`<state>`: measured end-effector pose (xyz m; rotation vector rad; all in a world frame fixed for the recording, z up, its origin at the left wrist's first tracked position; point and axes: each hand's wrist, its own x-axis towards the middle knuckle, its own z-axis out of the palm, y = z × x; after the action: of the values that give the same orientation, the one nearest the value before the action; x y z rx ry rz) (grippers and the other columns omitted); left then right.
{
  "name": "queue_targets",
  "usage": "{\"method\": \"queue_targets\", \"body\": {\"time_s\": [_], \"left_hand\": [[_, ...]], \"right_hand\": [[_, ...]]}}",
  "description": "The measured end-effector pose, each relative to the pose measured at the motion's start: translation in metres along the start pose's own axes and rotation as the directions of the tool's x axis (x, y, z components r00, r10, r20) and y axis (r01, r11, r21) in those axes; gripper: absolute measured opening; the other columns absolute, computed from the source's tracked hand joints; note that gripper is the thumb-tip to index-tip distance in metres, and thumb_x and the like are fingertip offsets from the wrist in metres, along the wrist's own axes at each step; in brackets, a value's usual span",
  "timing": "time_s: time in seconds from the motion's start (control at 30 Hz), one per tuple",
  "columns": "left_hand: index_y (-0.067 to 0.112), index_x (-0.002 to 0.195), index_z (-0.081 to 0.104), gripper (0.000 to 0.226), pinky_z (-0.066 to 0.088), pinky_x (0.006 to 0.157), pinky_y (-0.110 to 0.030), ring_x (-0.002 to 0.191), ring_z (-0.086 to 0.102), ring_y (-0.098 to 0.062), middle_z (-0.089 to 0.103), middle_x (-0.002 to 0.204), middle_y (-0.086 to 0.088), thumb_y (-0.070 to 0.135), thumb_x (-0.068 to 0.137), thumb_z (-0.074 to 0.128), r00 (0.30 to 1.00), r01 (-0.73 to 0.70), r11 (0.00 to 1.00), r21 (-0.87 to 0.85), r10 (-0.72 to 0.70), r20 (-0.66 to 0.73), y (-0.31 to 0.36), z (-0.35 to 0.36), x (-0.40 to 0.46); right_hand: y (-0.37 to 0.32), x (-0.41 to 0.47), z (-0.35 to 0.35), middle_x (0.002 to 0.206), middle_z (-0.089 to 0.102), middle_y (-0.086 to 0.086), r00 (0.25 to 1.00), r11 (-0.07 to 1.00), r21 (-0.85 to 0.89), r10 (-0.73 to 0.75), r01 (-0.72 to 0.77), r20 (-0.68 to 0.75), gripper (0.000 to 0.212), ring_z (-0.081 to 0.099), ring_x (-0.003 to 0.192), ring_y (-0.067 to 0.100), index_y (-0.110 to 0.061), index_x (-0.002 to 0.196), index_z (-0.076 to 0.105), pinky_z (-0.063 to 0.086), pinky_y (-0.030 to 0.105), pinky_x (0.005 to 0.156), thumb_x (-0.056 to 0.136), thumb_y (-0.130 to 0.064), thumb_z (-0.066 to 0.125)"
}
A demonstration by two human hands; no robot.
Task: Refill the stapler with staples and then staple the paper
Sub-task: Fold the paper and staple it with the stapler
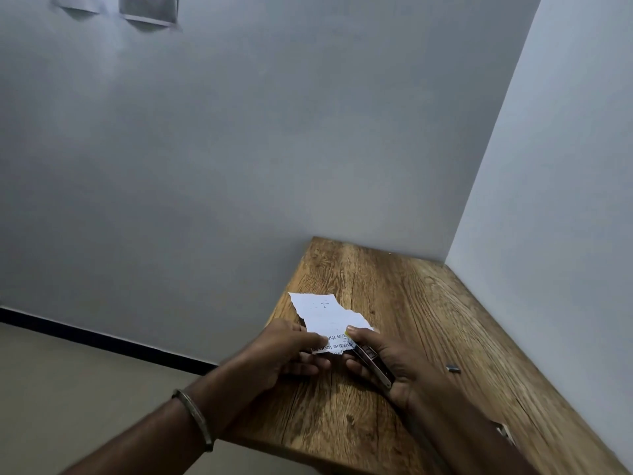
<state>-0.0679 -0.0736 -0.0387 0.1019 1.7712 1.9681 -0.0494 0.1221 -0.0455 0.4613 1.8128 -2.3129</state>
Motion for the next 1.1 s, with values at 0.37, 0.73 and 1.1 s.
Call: {"method": "queue_targets", "body": {"time_s": [0.37,0.73,1.1], "left_hand": [[-0.007,0.102,0.067,0.021,0.059,0.051,-0.022,0.062,0.074,-0.018,0.078,0.085,-0.017,0.007,0.087,0.072,1.000,-0.020,1.000,-0.015,0.020,-0.021,0.001,0.002,-0.002],[-0.006,0.100,0.067,0.019,0.058,0.050,-0.022,0.060,0.073,-0.018,0.078,0.083,-0.016,0.006,0.087,0.071,0.999,-0.017,1.000,-0.024,0.016,-0.030,0.001,0.003,-0.005],[-0.004,0.097,0.069,0.016,0.058,0.048,-0.024,0.063,0.074,-0.020,0.079,0.085,-0.015,0.007,0.087,0.072,0.999,-0.016,0.999,-0.049,0.013,-0.049,0.001,0.002,-0.004]], "right_hand": [[-0.004,-0.003,-0.004,0.085,0.078,0.014,0.995,1.000,0.015,0.007,-0.009,0.095,0.035,0.076,0.071,0.023,-0.002,0.084,0.080,0.060,0.031,0.055,0.056,-0.022,0.087],[-0.004,0.001,-0.011,0.080,0.077,0.014,0.995,0.999,0.045,0.017,-0.022,0.102,0.050,0.076,0.074,0.027,0.003,0.087,0.078,0.061,0.037,0.057,0.048,-0.025,0.091],[-0.025,-0.017,-0.043,0.078,0.073,0.020,0.996,0.995,-0.082,0.063,-0.058,0.059,0.056,0.073,0.061,0.026,0.009,0.093,0.072,0.058,0.030,0.044,0.060,-0.034,0.086]]}}
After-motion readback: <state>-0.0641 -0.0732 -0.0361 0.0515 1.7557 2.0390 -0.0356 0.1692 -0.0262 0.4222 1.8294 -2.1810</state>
